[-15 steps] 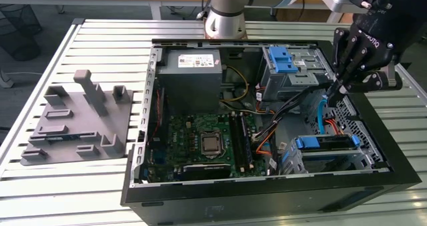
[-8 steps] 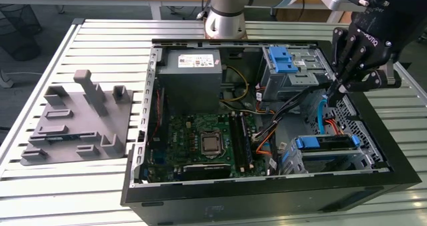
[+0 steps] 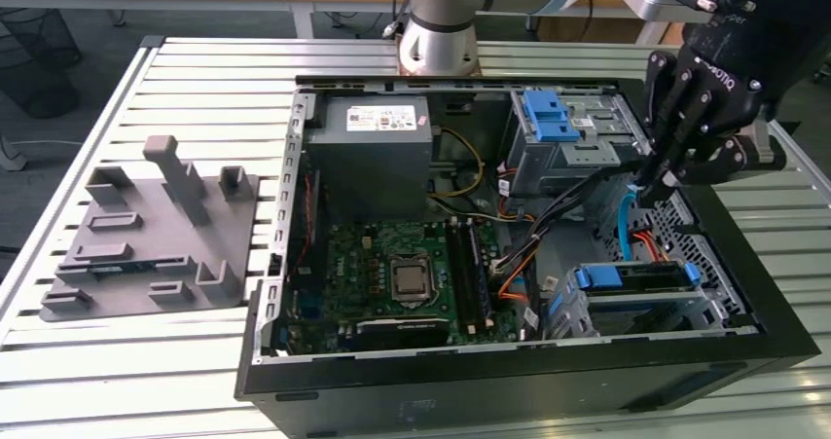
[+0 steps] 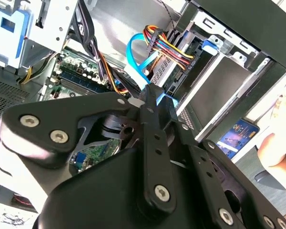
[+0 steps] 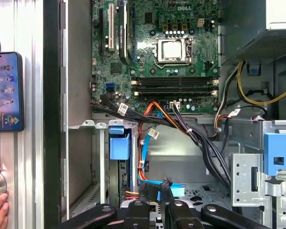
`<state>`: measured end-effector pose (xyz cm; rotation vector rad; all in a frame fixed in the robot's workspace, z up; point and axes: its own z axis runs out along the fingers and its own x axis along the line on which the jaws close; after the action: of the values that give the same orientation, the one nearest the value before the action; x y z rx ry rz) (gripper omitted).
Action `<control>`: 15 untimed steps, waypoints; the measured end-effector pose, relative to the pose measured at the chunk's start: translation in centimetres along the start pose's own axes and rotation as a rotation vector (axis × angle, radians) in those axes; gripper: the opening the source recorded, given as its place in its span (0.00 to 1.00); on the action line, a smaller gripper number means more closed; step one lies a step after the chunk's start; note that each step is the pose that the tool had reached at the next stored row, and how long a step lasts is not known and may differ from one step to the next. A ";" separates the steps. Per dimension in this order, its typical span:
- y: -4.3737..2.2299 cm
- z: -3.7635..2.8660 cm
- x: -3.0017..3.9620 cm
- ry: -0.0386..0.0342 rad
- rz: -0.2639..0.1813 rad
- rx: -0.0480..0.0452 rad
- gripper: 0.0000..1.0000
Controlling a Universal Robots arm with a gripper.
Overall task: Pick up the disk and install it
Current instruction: 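Insert the second disk wire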
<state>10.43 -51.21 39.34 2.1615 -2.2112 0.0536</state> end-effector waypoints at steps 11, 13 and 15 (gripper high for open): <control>0.00 0.68 -0.37 0.0141 0.000 0.0033 0.31; 0.00 0.93 -0.38 0.0198 0.001 0.0054 0.31; 0.00 1.16 -0.39 0.0250 0.001 0.0077 0.31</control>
<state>10.43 -50.89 38.16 2.1518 -2.2021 0.0887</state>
